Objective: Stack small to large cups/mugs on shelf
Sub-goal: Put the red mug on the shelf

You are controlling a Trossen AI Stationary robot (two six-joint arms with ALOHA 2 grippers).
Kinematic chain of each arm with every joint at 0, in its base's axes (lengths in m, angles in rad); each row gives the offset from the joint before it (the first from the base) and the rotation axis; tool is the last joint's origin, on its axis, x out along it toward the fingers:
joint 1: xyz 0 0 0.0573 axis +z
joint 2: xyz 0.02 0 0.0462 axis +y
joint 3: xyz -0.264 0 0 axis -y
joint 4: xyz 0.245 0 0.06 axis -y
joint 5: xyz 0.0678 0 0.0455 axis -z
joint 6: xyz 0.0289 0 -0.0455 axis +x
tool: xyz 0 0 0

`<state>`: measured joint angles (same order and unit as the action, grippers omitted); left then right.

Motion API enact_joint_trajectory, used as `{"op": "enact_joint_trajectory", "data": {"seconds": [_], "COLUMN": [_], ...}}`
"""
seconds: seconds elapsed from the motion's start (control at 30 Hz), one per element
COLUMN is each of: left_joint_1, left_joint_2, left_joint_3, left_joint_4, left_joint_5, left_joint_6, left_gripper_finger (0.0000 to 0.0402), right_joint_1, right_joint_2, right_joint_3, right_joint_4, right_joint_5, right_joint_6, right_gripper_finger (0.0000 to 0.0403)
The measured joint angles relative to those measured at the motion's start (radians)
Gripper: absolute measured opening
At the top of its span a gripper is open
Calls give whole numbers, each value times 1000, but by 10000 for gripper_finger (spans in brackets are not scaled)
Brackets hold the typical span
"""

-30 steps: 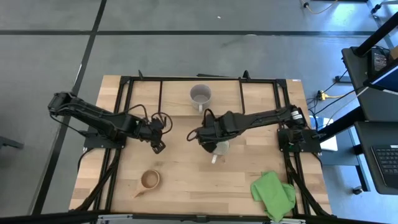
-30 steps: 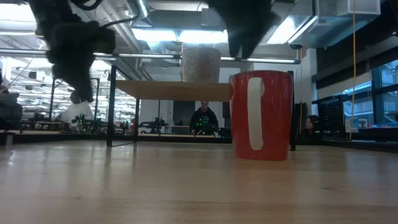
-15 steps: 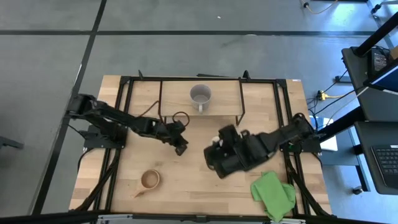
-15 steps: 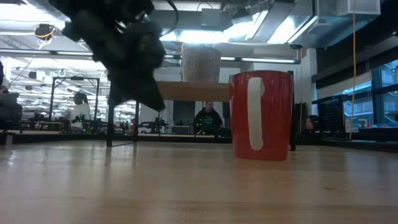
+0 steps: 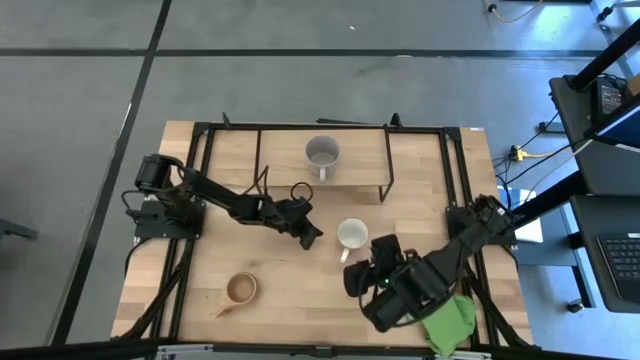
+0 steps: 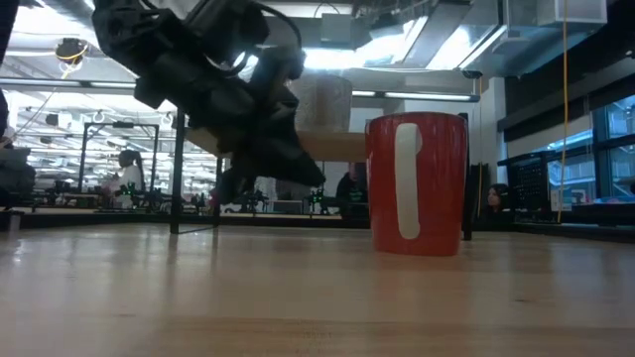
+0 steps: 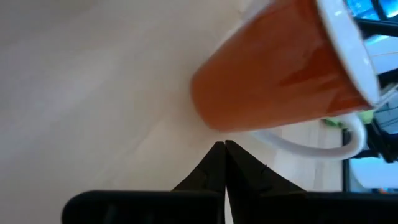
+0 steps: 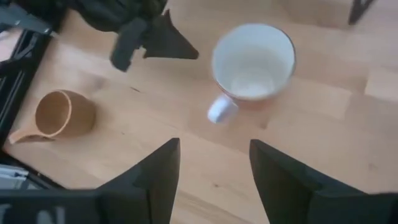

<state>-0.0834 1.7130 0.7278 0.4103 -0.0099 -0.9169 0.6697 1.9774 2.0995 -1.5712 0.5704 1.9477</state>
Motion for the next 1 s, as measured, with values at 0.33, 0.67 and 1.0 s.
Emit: {"op": "enact_joint_trajectory", "data": {"seconds": [0.33,0.67,1.0], "left_joint_1": [3,-11,-40], "left_joint_2": [81,154,154], "left_joint_3": [151,238,239], "left_joint_4": [-1,-14,6], "left_joint_5": [-13,61,131], "left_joint_6": [42,56,96], "left_gripper_finger": [0,0,0], "right_joint_1": [54,62,62], "right_joint_2": [0,0,0], "right_joint_3": [-75,-76,-149], "right_joint_4": [2,1,8], "right_joint_5": [-80,-120,-228], "right_joint_6": [149,161,241], "right_gripper_finger": [195,195,195]}}
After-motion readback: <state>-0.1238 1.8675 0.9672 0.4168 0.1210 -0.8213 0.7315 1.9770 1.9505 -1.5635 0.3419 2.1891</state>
